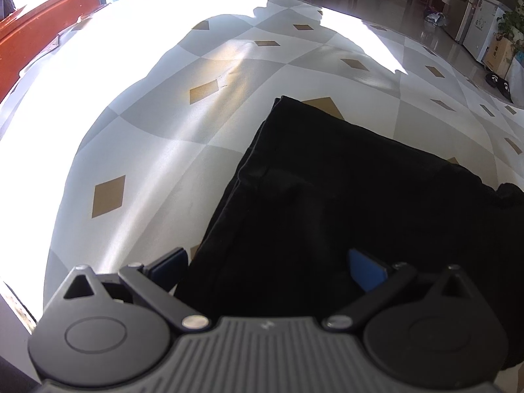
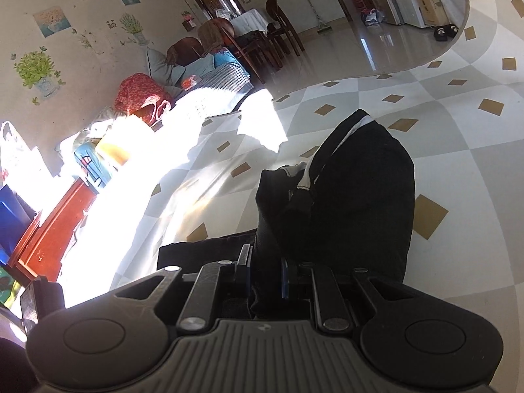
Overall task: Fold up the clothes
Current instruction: 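Lift the waistband with the right tool and fold it toward the left tool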
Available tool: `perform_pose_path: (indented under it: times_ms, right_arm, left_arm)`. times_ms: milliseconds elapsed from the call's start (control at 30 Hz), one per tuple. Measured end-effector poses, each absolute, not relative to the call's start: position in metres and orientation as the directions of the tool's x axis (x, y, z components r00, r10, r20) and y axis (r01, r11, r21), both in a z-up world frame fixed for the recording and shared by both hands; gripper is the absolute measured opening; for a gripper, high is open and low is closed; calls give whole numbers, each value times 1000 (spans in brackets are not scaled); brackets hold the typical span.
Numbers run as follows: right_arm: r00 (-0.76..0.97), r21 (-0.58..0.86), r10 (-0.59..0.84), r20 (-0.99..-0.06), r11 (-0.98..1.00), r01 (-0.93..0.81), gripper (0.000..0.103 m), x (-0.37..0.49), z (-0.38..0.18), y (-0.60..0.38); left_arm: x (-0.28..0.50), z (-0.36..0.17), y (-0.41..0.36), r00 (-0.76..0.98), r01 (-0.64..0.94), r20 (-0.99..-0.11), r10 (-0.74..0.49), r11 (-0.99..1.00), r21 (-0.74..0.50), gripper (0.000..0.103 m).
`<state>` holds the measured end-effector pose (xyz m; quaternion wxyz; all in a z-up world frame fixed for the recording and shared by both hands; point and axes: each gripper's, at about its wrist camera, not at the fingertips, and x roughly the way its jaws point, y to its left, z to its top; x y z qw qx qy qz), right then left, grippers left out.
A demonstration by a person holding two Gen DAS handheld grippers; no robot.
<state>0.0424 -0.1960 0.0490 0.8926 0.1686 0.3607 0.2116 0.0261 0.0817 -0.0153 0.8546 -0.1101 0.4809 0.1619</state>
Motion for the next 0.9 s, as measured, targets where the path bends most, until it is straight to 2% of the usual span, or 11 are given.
perform_pose_path:
  times_ms: [300,567,667,900]
  right_arm:
    - [569,325,475,-672,879,-350,20,42,18,-152]
    - [567,220,452,-689,875,-431,44,23,29,-144]
    - [587,157,423,-691,879,-449,48,13,34,-148]
    - [616,19,350,-706,878,-478,50,-6,25,-147]
  left_arm:
    - [24,-17,90,480,-398,-862,159,916,-53,103]
    - [23,-10,93,499,-416,-853,151,905,-83,103]
    - [24,-7,92,513,-417,-848,133,902,-111,103]
    - [25,-1,85,533,-401,-839,110,906,-135,103]
